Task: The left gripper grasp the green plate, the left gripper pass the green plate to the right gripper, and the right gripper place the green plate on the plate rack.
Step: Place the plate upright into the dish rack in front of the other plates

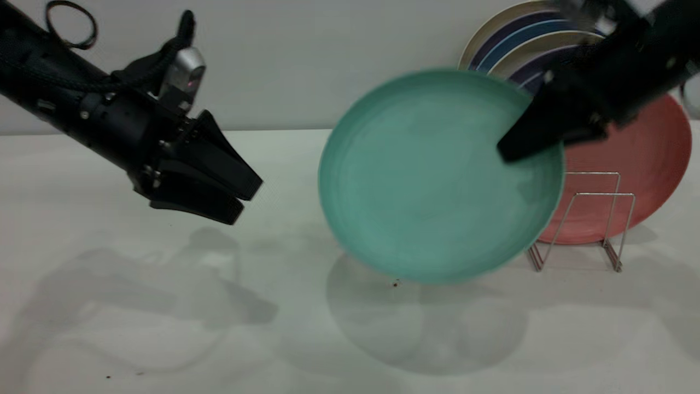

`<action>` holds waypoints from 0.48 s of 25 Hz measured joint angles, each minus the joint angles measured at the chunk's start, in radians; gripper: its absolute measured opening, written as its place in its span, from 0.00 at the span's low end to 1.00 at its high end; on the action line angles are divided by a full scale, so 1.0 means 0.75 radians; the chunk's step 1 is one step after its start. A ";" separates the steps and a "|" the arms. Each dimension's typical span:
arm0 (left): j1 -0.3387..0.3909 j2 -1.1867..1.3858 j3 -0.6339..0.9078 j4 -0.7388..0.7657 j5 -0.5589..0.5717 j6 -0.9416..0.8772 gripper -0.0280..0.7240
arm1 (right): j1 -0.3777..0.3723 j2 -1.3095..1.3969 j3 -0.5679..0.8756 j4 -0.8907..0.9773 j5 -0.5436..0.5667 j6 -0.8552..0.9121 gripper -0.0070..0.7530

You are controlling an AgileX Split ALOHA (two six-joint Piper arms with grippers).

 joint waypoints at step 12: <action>0.070 0.000 -0.005 0.000 0.023 0.000 0.80 | 0.001 -0.354 0.000 -0.226 -0.353 -1.083 0.10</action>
